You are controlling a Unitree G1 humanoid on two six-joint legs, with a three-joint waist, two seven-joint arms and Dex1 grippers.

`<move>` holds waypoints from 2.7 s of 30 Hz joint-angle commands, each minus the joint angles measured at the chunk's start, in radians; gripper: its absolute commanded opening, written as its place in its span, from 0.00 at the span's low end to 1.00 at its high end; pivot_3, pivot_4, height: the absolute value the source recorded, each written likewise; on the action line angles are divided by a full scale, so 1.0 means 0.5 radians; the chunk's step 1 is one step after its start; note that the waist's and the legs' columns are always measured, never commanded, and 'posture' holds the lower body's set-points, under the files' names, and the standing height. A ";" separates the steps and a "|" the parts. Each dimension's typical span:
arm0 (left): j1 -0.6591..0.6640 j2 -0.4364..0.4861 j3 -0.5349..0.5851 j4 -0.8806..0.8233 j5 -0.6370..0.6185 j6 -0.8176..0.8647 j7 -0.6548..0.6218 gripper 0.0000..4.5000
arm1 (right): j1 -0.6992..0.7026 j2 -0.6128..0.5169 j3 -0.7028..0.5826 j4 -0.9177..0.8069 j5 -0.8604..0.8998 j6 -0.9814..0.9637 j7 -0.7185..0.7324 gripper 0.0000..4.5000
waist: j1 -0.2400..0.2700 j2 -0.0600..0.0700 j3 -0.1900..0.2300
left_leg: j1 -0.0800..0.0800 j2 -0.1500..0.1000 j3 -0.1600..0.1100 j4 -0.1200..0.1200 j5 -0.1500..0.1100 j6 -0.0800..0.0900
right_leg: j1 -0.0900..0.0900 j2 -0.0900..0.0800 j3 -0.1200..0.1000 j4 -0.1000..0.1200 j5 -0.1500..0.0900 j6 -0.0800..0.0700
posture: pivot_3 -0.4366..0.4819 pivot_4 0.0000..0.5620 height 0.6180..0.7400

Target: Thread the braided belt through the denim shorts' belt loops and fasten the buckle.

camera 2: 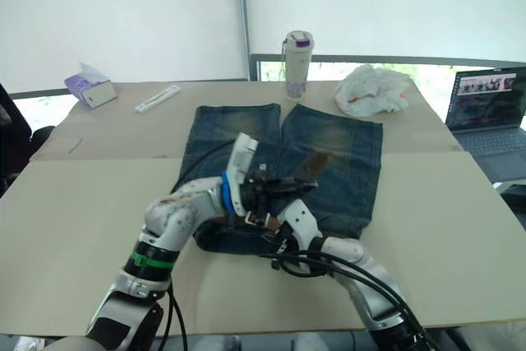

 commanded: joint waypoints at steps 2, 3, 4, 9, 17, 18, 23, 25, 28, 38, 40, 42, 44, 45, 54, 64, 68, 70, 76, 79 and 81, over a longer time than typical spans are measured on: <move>0.024 0.052 0.190 -0.123 -0.152 0.056 0.059 0.00 | -0.013 -0.035 -0.039 -0.026 0.025 -0.144 0.051 0.01 | 0.004 -0.001 0.001 | 0.000 0.000 0.000 0.000 0.000 0.000 | 0.000 -0.001 0.000 0.000 0.000 0.000 | 0.48 0.27 1.00; 0.040 0.058 0.240 -0.146 -0.195 0.081 0.090 0.00 | -0.004 -0.049 -0.038 -0.035 0.029 -0.191 0.081 0.01 | 0.006 -0.001 0.001 | 0.000 -0.001 0.000 0.000 0.000 0.000 | 0.000 -0.001 0.000 0.000 0.000 0.000 | 0.48 0.27 1.00; 0.051 0.061 0.274 -0.162 -0.227 0.100 0.115 0.00 | 0.003 -0.059 -0.038 -0.040 0.035 -0.225 0.101 0.01 | 0.010 -0.002 0.001 | -0.001 -0.001 0.000 0.000 0.000 0.000 | 0.000 -0.002 0.000 -0.001 0.000 0.000 | 0.48 0.27 1.00; 0.153 0.090 0.418 -0.208 -0.309 0.118 0.233 0.00 | 0.066 -0.110 -0.088 -0.061 0.056 -0.422 0.183 0.01 | 0.016 -0.003 0.002 | -0.001 0.000 0.000 0.000 0.000 0.000 | 0.000 -0.003 0.000 0.000 0.000 0.000 | 0.48 0.27 1.00; 0.292 0.105 0.599 -0.199 -0.387 0.070 0.396 0.00 | 0.034 -0.042 -0.194 -0.042 0.104 -0.424 0.094 0.01 | 0.013 -0.004 0.003 | 0.000 0.002 -0.001 0.000 0.000 0.000 | 0.000 -0.003 0.000 0.001 0.000 -0.001 | 0.48 0.27 1.00; 0.306 0.122 0.604 -0.169 -0.353 0.048 0.399 0.00 | 0.010 -0.043 -0.171 -0.017 0.070 -0.429 0.080 0.01 | 0.013 -0.004 0.003 | 0.000 0.001 -0.001 0.000 0.000 0.000 | 0.000 -0.003 0.000 0.001 0.000 -0.001 | 0.48 0.27 1.00; 0.329 0.168 0.622 -0.100 -0.322 0.002 0.398 0.00 | -0.081 -0.036 -0.079 0.071 -0.009 -0.397 0.046 0.01 | 0.017 -0.004 0.003 | 0.001 0.000 0.000 -0.001 0.000 0.000 | 0.000 -0.003 0.000 0.001 0.000 -0.001 | 0.48 0.27 1.00; 0.321 0.181 0.633 -0.090 -0.332 -0.006 0.396 0.00 | -0.125 -0.030 -0.054 0.095 -0.032 -0.363 0.029 0.01 | 0.018 -0.004 0.003 | 0.000 0.000 0.000 0.000 0.000 0.000 | -0.001 -0.004 0.000 0.000 0.001 -0.001 | 0.48 0.27 1.00; 0.312 0.190 0.665 -0.080 -0.352 -0.012 0.404 0.00 | -0.157 -0.055 -0.025 0.119 -0.055 -0.324 0.024 0.01 | 0.017 -0.004 0.003 | 0.000 0.000 0.000 -0.001 0.000 0.000 | -0.001 -0.004 0.000 0.001 0.001 -0.001 | 0.48 0.27 1.00; 0.374 0.225 0.652 -0.051 -0.310 -0.064 0.355 0.00 | -0.234 -0.003 0.008 0.185 -0.073 -0.328 0.029 0.01 | 0.009 -0.004 0.003 | 0.000 0.001 0.000 -0.001 0.000 0.000 | -0.001 -0.004 0.000 0.001 0.001 -0.001 | 0.48 0.27 1.00; 0.370 0.229 0.655 -0.040 -0.306 -0.072 0.349 0.00 | -0.236 0.003 -0.022 0.173 -0.041 -0.323 0.031 0.01 | 0.013 -0.004 0.003 | 0.000 0.001 0.000 -0.001 0.000 0.000 | -0.001 -0.004 0.000 0.001 0.001 -0.001 | 0.48 0.27 1.00; 0.366 0.232 0.654 -0.031 -0.302 -0.081 0.345 0.00 | -0.217 -0.014 -0.055 0.142 -0.009 -0.306 0.043 0.01 | 0.016 -0.004 0.003 | 0.000 0.001 0.000 -0.001 0.000 0.000 | -0.001 -0.005 0.000 0.001 0.001 -0.001 | 0.48 0.27 1.00; 0.363 0.237 0.649 -0.022 -0.303 -0.092 0.343 0.00 | -0.184 -0.059 -0.076 0.102 0.007 -0.292 0.070 0.01 | 0.017 -0.004 0.003 | 0.000 0.000 0.000 -0.001 0.000 0.000 | -0.001 -0.006 0.000 0.001 0.001 -0.001 | 0.48 0.27 1.00; 0.362 0.238 0.648 -0.020 -0.305 -0.094 0.343 0.00 | -0.174 -0.074 -0.085 0.092 0.014 -0.286 0.074 0.01 | 0.017 -0.004 0.003 | 0.000 0.000 0.000 -0.001 0.000 0.000 | -0.001 -0.006 0.000 0.001 0.001 -0.001 | 0.48 0.27 1.00; 0.370 0.253 0.637 -0.009 -0.288 -0.096 0.313 0.00 | -0.184 -0.120 -0.041 0.138 -0.010 -0.293 0.080 0.01 | 0.005 -0.005 0.003 | 0.000 0.001 0.000 -0.001 0.000 0.000 | -0.001 -0.003 -0.001 0.001 0.001 -0.001 | 0.48 0.27 1.00; 0.359 0.246 0.654 -0.051 -0.310 -0.075 0.351 0.00 | -0.301 0.000 0.050 0.218 -0.037 -0.317 0.066 0.01 | 0.012 -0.005 0.003 | 0.000 0.001 -0.001 -0.001 0.000 0.000 | -0.001 -0.005 -0.001 0.001 0.001 -0.001 | 0.48 0.27 1.00; 0.337 0.250 0.678 -0.046 -0.331 -0.068 0.375 0.00 | -0.315 0.020 0.100 0.279 -0.089 -0.348 0.065 0.01 | 0.011 -0.005 0.003 | 0.000 0.001 -0.001 -0.001 0.000 0.000 | -0.001 -0.005 -0.001 0.001 0.001 -0.001 | 0.48 0.27 1.00; 0.333 0.250 0.687 -0.047 -0.342 -0.063 0.383 0.00 | -0.319 0.031 0.108 0.304 -0.099 -0.361 0.069 0.01 | 0.011 -0.005 0.003 | 0.000 0.001 -0.001 -0.001 0.000 0.000 | -0.001 -0.005 -0.001 0.001 0.001 -0.001 | 0.48 0.27 1.00; 0.343 0.338 0.749 -0.082 -0.417 -0.024 0.375 0.00 | -0.362 0.051 0.139 0.418 -0.160 -0.413 0.069 0.01 | 0.001 -0.005 0.003 | 0.001 0.001 -0.001 -0.001 0.000 0.000 | -0.002 -0.004 -0.001 0.002 0.001 -0.002 | 0.48 0.27 1.00; 0.351 0.406 0.788 -0.075 -0.436 -0.010 0.370 0.00 | -0.367 0.065 0.138 0.452 -0.176 -0.423 0.065 0.01 | -0.009 -0.005 0.003 | 0.001 0.002 -0.001 -0.001 0.000 0.000 | -0.002 -0.004 -0.001 0.003 0.001 -0.002 | 0.48 0.27 1.00; 0.351 0.426 0.795 -0.069 -0.441 -0.007 0.369 0.00 | -0.370 0.070 0.141 0.464 -0.184 -0.429 0.067 0.01 | -0.010 -0.005 0.003 | 0.001 0.002 -0.001 -0.002 0.000 0.000 | -0.002 -0.004 -0.001 0.003 0.001 -0.002 | 0.48 0.27 1.00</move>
